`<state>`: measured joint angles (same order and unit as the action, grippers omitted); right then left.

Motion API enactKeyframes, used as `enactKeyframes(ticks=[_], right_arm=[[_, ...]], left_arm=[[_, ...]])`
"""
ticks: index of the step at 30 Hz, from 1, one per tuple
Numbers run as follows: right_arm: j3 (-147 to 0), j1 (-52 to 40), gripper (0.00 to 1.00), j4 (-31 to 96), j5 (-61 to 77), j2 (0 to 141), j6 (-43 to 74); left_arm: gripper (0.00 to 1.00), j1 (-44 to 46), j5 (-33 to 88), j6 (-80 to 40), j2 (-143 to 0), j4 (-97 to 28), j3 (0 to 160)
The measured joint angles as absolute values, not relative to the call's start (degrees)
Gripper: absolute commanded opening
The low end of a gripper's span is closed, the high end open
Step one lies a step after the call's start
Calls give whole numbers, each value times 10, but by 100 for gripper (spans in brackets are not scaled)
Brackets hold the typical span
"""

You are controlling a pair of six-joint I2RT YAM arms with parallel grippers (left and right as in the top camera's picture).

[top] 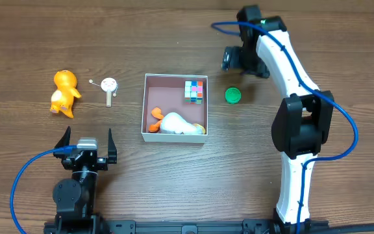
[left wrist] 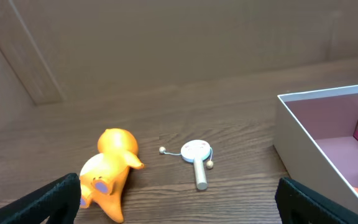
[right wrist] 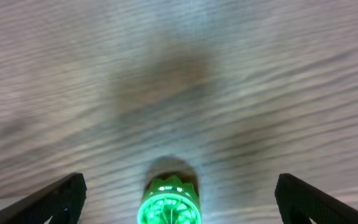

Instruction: Pack container

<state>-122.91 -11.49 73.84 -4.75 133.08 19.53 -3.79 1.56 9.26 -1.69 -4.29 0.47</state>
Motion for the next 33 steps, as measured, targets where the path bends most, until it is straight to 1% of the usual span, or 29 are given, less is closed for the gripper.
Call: enactKeyframes(ticks=[4, 8, 12, 15, 25, 33], right_arm=[[-1370, -113, 100, 765, -76, 1331, 181], [-1423, -93, 100, 838, -90, 1331, 182], [-1429, -37, 100, 894, -89, 1331, 193], [-1429, -19, 100, 897, -77, 1331, 195], [-1429, -11, 100, 844, -73, 1331, 194], [-1429, -9, 100, 836, -78, 1331, 195]], left_arm=[[100, -38, 15, 93, -17, -43, 5], [100, -38, 16, 93, -17, -43, 5], [100, -38, 16, 93, -17, -43, 5], [100, -38, 16, 93, -17, -43, 5], [100, -38, 15, 93, -17, -43, 5], [100, -38, 9, 95, -17, -33, 4]])
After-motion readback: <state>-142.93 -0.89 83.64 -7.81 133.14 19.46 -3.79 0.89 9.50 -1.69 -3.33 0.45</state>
